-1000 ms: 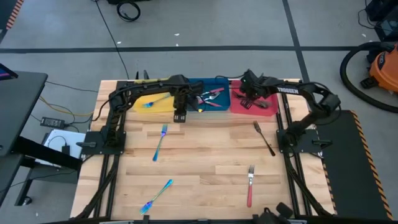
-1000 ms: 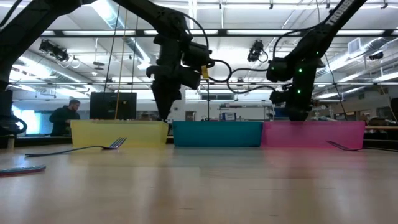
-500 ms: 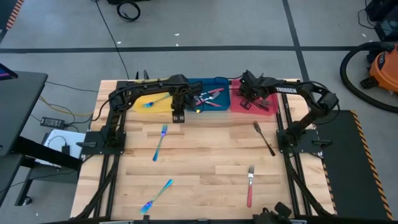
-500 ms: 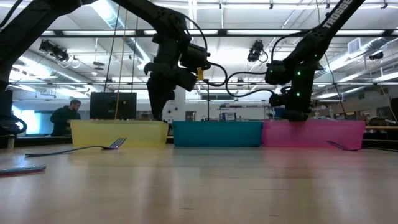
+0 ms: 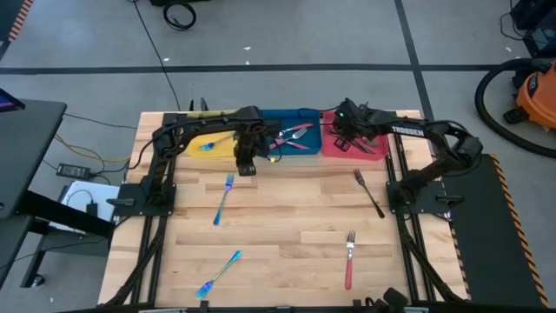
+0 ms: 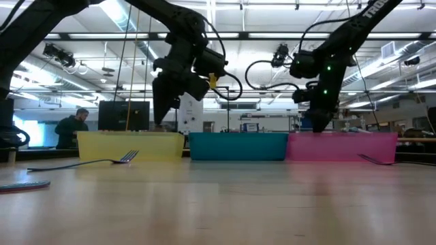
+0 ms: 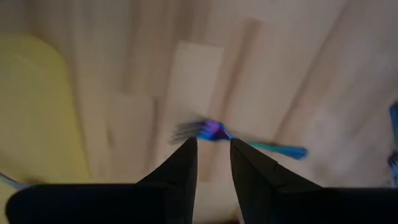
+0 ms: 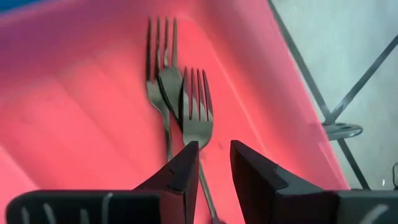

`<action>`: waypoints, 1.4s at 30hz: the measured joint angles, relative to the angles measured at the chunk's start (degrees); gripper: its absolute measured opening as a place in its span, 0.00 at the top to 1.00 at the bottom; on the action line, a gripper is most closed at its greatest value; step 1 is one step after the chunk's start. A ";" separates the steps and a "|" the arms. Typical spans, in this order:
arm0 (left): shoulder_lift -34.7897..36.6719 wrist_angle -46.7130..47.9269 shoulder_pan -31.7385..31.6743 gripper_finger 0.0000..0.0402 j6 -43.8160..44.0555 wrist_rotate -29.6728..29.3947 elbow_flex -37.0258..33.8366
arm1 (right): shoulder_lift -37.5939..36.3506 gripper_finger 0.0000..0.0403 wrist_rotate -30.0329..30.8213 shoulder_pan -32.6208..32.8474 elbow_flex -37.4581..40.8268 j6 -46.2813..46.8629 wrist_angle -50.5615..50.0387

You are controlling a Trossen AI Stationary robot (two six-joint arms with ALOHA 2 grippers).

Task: Sort silverware by color (type)
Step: Put the blue fork into the yellow bin

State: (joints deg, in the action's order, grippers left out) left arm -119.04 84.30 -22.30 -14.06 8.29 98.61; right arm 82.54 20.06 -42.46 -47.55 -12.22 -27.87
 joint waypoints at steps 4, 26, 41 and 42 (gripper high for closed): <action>0.00 3.20 2.81 0.76 3.55 0.22 0.00 | -3.14 0.75 -0.01 2.16 0.00 1.47 -0.01; 20.65 -14.82 27.31 0.76 39.63 3.65 -27.93 | -9.77 0.75 -0.53 10.43 0.00 8.21 -1.14; 22.08 -37.40 47.34 0.76 77.24 2.75 -33.46 | -9.75 0.75 -0.32 12.74 0.00 7.60 -1.41; 22.08 -38.28 48.36 0.76 79.38 2.20 -33.46 | -9.75 0.75 -0.29 12.75 0.00 7.57 -1.41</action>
State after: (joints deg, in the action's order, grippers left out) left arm -96.97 46.02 26.06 65.33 10.49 65.14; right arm 72.79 19.77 -29.71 -47.55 -4.64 -29.28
